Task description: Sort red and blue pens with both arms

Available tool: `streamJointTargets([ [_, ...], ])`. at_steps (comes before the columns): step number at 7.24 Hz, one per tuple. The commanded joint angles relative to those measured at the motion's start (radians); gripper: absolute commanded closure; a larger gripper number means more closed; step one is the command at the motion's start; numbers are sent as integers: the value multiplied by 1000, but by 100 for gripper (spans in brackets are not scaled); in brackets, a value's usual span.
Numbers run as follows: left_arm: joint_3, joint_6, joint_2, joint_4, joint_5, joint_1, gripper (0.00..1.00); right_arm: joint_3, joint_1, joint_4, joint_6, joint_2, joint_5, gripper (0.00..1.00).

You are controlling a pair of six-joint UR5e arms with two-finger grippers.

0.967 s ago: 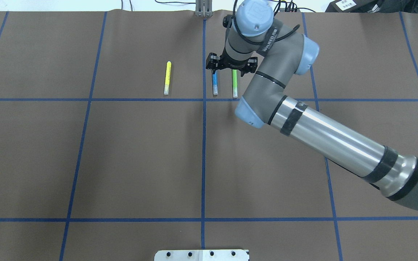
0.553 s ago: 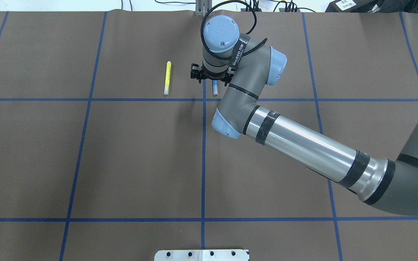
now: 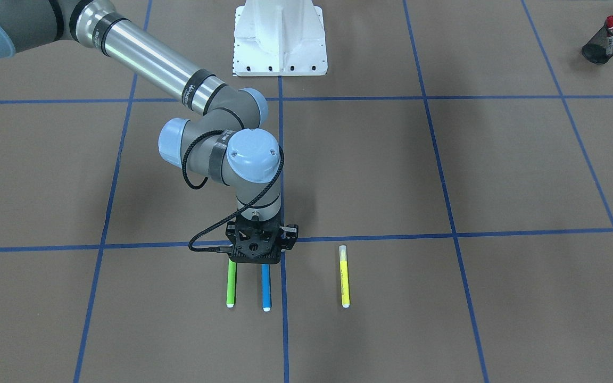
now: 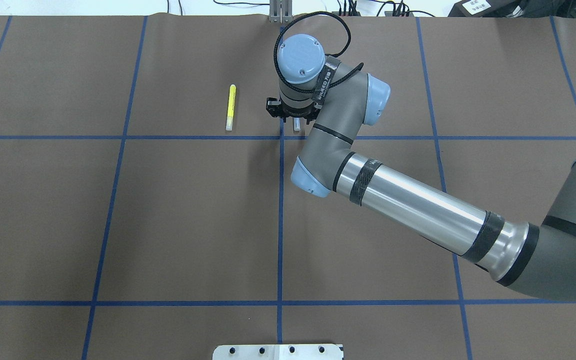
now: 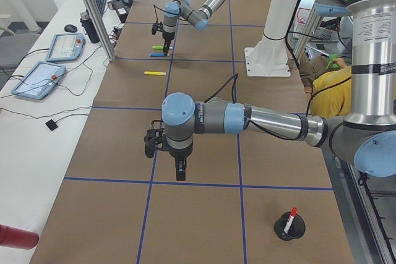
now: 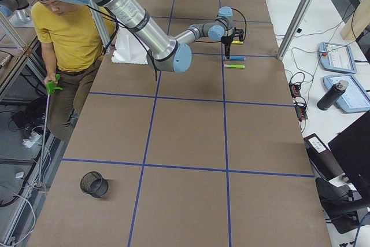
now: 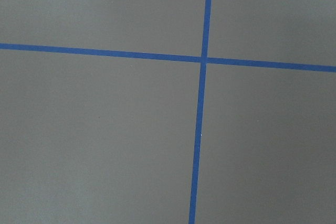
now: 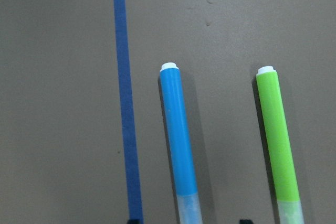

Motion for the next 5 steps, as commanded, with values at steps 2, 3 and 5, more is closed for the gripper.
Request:
streamJointTargets([
  [2,-1,0,-1,0,0,0,0,-16,-2,4,-10,0,0,52],
  [3,-1,0,-1,0,0,0,0,-19,-2,4,-19,0,0,52],
  [5,-1,0,-1,0,0,0,0,-22,-2,5,-20,1,0,52],
])
